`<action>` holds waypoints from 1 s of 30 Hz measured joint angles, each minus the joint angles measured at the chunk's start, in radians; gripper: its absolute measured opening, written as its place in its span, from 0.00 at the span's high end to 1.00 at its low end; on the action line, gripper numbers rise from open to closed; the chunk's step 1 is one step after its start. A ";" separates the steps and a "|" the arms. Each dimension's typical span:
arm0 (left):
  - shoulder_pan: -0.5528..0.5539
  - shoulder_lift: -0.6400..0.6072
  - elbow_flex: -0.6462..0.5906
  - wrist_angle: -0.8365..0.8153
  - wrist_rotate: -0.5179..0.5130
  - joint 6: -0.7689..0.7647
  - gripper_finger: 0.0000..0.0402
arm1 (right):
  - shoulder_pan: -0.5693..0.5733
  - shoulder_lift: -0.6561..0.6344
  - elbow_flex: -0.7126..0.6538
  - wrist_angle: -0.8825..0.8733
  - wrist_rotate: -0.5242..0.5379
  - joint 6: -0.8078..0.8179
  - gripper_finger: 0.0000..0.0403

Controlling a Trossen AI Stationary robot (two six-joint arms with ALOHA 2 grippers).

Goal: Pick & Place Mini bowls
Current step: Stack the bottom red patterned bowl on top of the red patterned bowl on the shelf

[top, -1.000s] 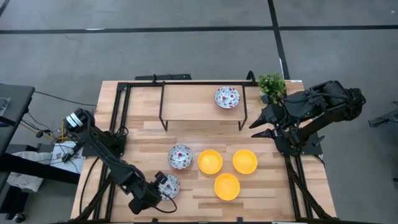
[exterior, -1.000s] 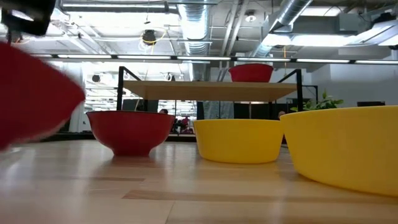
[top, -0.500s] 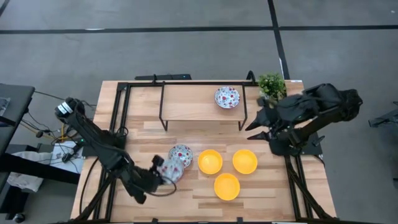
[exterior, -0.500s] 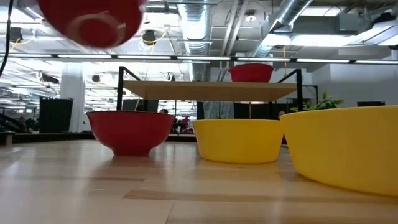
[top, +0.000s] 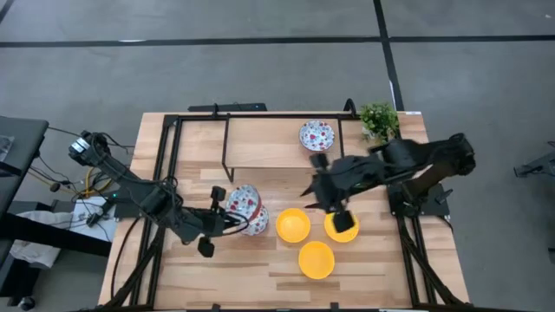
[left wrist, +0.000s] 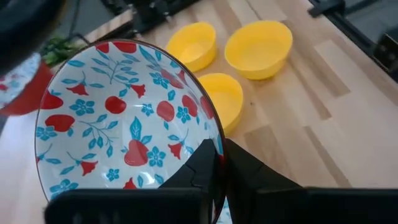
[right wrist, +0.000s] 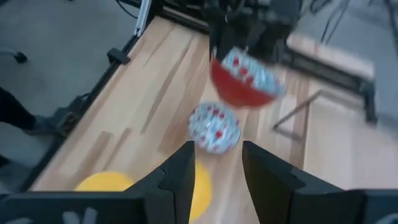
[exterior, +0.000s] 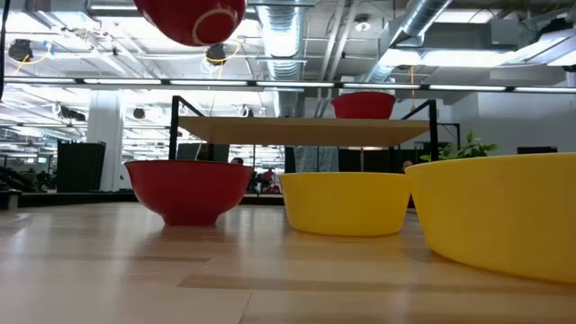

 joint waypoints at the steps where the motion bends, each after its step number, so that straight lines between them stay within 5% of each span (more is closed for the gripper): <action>1: 0.010 0.002 0.000 0.002 0.028 0.027 0.95 | -0.006 0.014 0.000 0.030 -0.003 -0.039 0.70; 9: 0.055 0.005 0.000 -0.001 0.119 0.083 0.96 | -0.104 0.083 0.000 0.189 -0.165 -0.215 0.70; 16: 0.083 0.005 0.000 0.001 0.169 0.188 0.95 | -0.199 0.146 0.000 0.215 -0.179 -0.264 0.70; 30: 0.143 0.005 0.000 0.000 0.295 0.188 0.95 | -0.178 0.264 0.002 0.230 -0.261 -0.377 0.71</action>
